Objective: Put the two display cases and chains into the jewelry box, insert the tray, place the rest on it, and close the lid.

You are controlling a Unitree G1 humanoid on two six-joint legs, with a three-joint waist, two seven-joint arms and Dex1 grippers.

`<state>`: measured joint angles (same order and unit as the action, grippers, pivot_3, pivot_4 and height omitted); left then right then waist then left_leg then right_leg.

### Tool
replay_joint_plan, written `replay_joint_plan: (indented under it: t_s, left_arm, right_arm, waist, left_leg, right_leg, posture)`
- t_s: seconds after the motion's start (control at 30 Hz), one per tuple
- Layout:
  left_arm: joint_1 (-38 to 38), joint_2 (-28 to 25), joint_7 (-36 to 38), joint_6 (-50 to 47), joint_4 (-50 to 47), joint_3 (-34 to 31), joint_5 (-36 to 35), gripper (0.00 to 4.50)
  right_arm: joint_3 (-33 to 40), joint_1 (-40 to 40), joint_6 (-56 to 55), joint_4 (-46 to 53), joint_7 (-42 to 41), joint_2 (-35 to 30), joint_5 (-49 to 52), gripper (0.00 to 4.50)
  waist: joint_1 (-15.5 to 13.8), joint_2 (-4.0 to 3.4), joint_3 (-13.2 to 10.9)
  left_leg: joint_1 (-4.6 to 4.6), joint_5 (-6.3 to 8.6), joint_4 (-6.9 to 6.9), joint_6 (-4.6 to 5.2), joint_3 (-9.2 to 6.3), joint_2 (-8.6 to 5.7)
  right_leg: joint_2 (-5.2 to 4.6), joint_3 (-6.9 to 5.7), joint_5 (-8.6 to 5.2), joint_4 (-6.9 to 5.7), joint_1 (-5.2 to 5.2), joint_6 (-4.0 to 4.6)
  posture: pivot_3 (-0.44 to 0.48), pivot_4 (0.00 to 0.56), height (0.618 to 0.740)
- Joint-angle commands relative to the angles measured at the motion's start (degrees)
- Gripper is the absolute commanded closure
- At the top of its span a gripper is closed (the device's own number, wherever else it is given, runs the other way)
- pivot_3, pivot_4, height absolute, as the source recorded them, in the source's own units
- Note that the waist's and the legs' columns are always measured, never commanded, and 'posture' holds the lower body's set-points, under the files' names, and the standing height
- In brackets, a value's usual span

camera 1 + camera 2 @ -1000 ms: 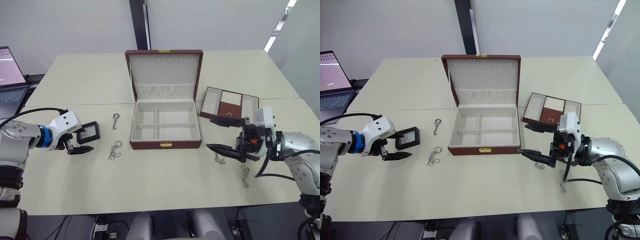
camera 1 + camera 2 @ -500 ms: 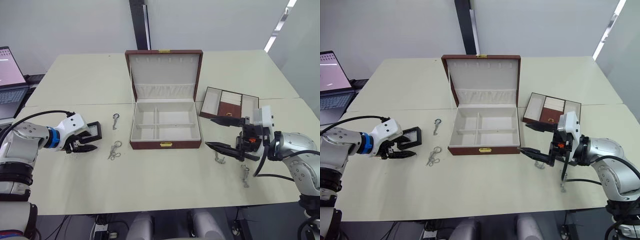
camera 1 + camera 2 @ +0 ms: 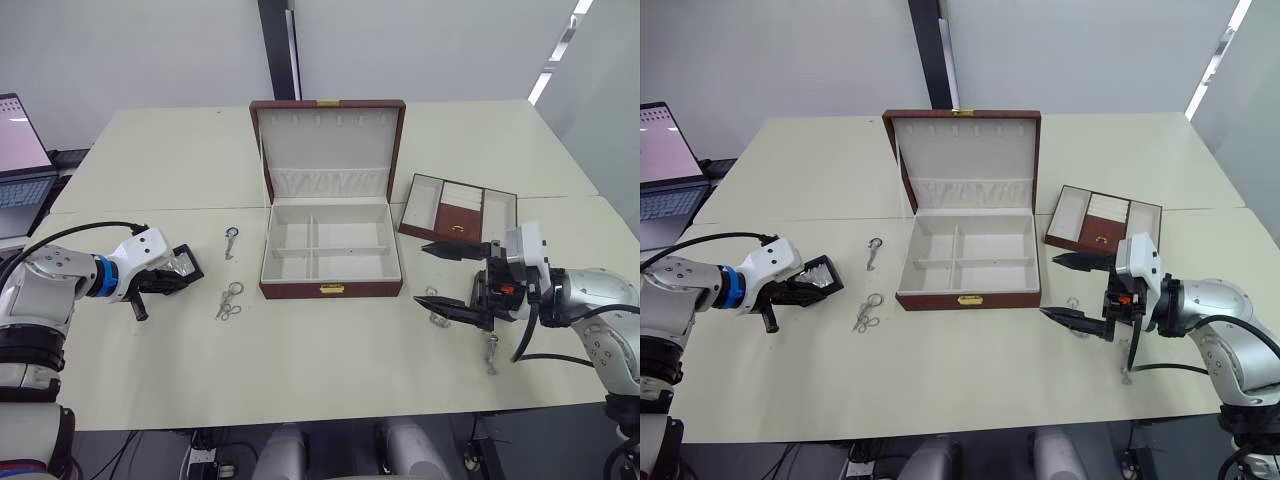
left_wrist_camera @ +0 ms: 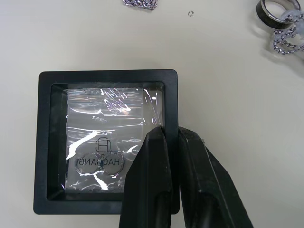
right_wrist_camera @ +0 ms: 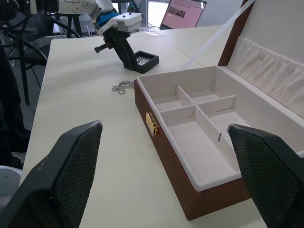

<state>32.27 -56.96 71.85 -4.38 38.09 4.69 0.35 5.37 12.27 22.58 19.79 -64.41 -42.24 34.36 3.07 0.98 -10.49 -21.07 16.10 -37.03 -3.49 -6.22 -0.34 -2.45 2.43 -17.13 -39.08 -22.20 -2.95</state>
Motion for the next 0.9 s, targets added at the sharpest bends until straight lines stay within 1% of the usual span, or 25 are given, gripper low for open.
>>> replay_joint_plan:
  t_s: [0.03,0.27,0.33,0.43,0.63,0.7,0.77,0.9]
  left_arm:
    - [-0.1,-0.8,0.3,0.4,-0.1,-0.6,0.2,4.47]
    - [0.2,-2.3,0.3,1.1,-1.1,-1.3,0.2,4.47]
    - [-0.1,-3.4,0.8,0.8,-2.4,-1.4,0.3,4.47]
    - [-0.4,-5.2,2.6,-1.8,-7.2,-2.5,-1.5,4.47]
    - [1.0,-8.0,6.7,-13.5,-21.9,-4.2,-6.7,4.47]
    - [1.3,-8.3,7.2,-16.0,-25.0,-4.2,-7.5,4.47]
    - [2.5,-7.8,7.7,-18.2,-27.8,-3.7,-8.5,4.47]
    - [8.6,-5.5,8.9,-24.3,-32.7,-0.1,-9.3,4.47]
  right_arm:
    - [0.3,0.1,-1.9,0.6,-0.4,-0.1,-0.3,0.00]
    - [0.6,-0.2,-2.3,0.8,-0.2,0.3,-0.5,0.00]
    - [0.7,-0.1,-2.0,1.0,-0.1,0.2,-0.4,0.00]
    - [1.5,0.2,-0.8,1.7,0.2,0.0,0.8,0.00]
    - [3.4,0.8,1.9,3.1,2.3,-0.9,3.3,0.00]
    - [4.0,0.8,2.8,3.5,3.1,-1.2,3.8,0.00]
    - [4.9,0.5,3.8,4.3,4.1,-1.7,4.5,0.00]
    - [7.8,-1.3,5.9,6.6,6.5,-2.7,6.2,0.00]
  waist:
    - [0.0,0.00,0.0]
    - [0.0,0.00,0.0]
    - [0.0,0.01,0.0]
    - [0.0,0.02,0.0]
    - [0.0,0.03,0.0]
    - [0.0,0.03,0.0]
    - [0.0,0.03,0.0]
    - [-0.1,0.06,0.0]
  left_leg:
    - [0.00,0.00,0.00,0.00,0.00,0.00]
    - [0.00,0.00,0.00,0.00,0.00,0.00]
    - [0.00,0.00,0.00,0.00,0.00,0.01]
    - [-0.02,0.00,0.00,0.00,-0.02,0.01]
    - [-0.05,0.00,-0.01,0.00,-0.02,0.00]
    - [-0.06,0.00,-0.01,0.00,-0.02,0.00]
    - [-0.05,0.00,0.00,0.00,-0.02,0.01]
    - [-0.07,0.00,-0.02,0.00,-0.03,0.02]
  right_leg:
    - [0.00,0.00,0.00,0.00,0.00,0.00]
    - [0.00,0.00,0.00,0.00,0.00,0.00]
    - [0.00,-0.01,0.00,0.00,-0.01,0.00]
    - [0.01,-0.01,0.00,0.00,-0.02,0.00]
    - [0.00,-0.02,0.00,0.02,0.00,0.00]
    - [0.00,-0.02,0.00,0.03,-0.01,0.00]
    - [0.01,-0.02,0.00,0.02,-0.01,0.00]
    - [0.05,-0.02,0.00,0.01,-0.01,0.00]
  posture:
    - [0.000,0.150,0.740]
    - [0.000,0.150,0.740]
    - [0.000,0.150,0.740]
    - [0.000,0.150,0.740]
    - [0.000,0.150,0.740]
    - [0.000,0.150,0.740]
    - [0.000,0.150,0.740]
    - [0.000,0.150,0.740]
